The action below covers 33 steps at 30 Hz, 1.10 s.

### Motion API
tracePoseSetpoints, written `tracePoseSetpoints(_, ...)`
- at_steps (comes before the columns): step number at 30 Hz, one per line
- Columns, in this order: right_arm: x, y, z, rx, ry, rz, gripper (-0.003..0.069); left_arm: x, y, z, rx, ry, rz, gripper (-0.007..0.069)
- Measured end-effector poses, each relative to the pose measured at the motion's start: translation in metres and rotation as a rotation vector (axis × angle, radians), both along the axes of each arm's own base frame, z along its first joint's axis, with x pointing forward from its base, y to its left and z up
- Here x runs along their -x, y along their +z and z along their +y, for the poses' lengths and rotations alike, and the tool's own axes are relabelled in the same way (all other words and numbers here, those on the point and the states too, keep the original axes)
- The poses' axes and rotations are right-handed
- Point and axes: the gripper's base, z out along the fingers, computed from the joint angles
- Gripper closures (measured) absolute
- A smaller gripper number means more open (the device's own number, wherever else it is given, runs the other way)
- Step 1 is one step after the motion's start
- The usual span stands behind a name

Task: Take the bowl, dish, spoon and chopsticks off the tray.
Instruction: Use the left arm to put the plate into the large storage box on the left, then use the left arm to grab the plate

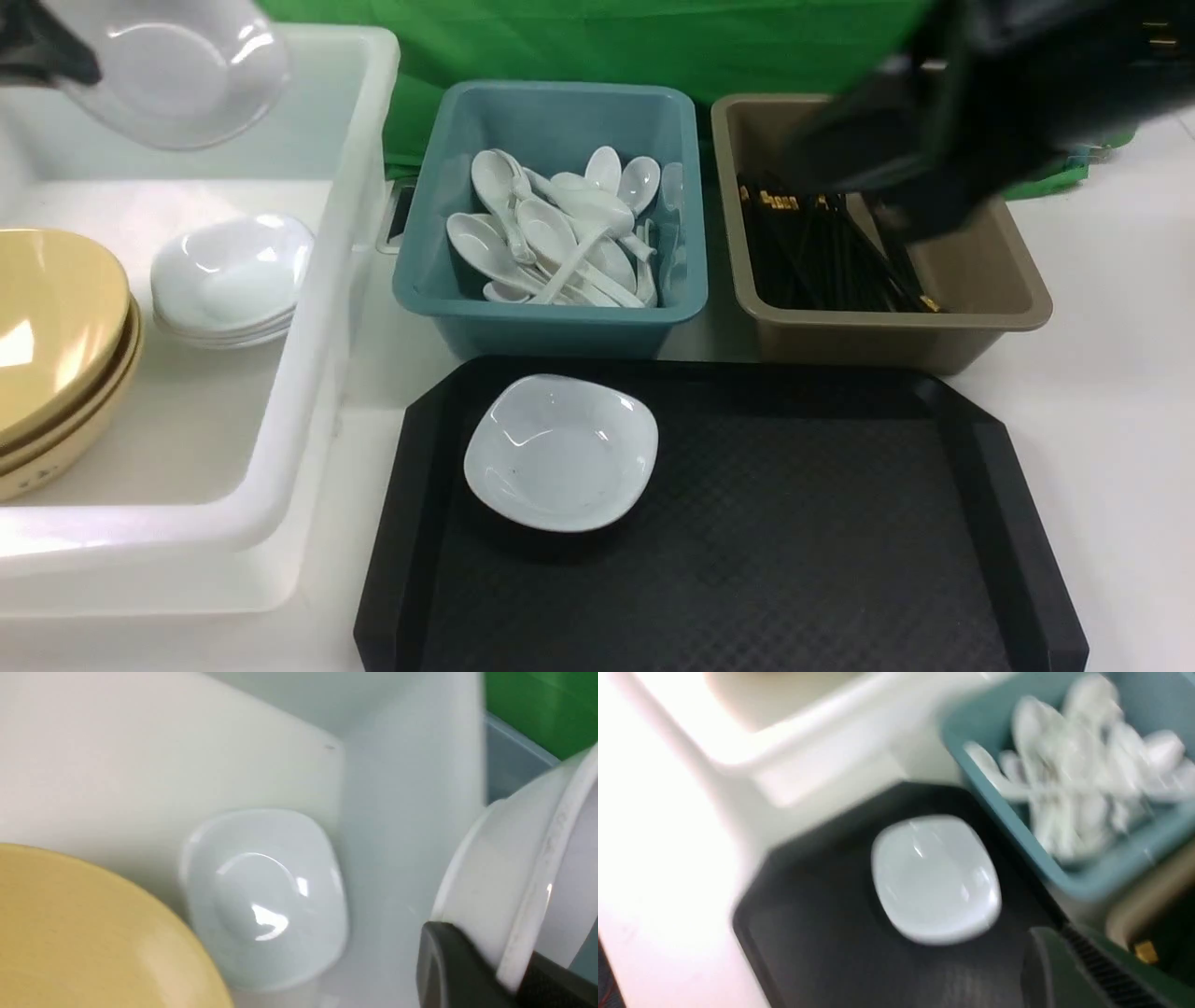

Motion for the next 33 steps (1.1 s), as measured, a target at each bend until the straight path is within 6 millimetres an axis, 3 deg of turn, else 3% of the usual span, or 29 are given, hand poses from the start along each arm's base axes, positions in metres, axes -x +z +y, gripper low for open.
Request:
tracePoseSetpoints(5, -0.017, 0.012, 0.045, -0.020, 0.079, -0.022, 0.0637, -0.040, -0.048, 0.006, 0.042, -0.021, 0.082, 0.0610)
tracePoseSetpoints(9, -0.025, 0.012, 0.063, 0.019, 0.123, 0.012, 0.0637, -0.060, -0.075, 0.002, -0.018, -0.054, 0.139, 0.0610)
tracePoseSetpoints(16, -0.024, 0.017, 0.065, 0.031, 0.137, 0.019, 0.0637, -0.065, -0.105, 0.008, -0.086, -0.069, 0.254, 0.0599)
tracePoseSetpoints(21, -0.023, 0.017, 0.065, 0.032, 0.140, 0.019, 0.0637, -0.064, -0.110, 0.011, -0.131, -0.074, 0.283, 0.0475)
tracePoseSetpoints(24, -0.023, 0.017, 0.066, 0.031, 0.140, 0.021, 0.0637, -0.065, -0.106, 0.011, -0.142, -0.092, 0.277, 0.0340)
tracePoseSetpoints(27, -0.022, 0.016, 0.065, 0.041, 0.144, 0.031, 0.0637, -0.062, -0.089, 0.013, -0.191, -0.118, 0.294, 0.0177)
tracePoseSetpoints(29, -0.022, 0.016, 0.064, 0.051, 0.140, 0.030, 0.0637, -0.058, -0.056, 0.016, -0.235, -0.080, 0.275, 0.0081)
tracePoseSetpoints(31, -0.021, 0.019, 0.060, 0.065, 0.112, 0.011, 0.0637, -0.051, -0.021, 0.012, -0.262, -0.068, 0.192, 0.0067)
tracePoseSetpoints(33, -0.022, 0.021, 0.056, 0.081, 0.085, -0.009, 0.0637, -0.046, -0.002, 0.004, -0.277, -0.084, 0.142, 0.0079)
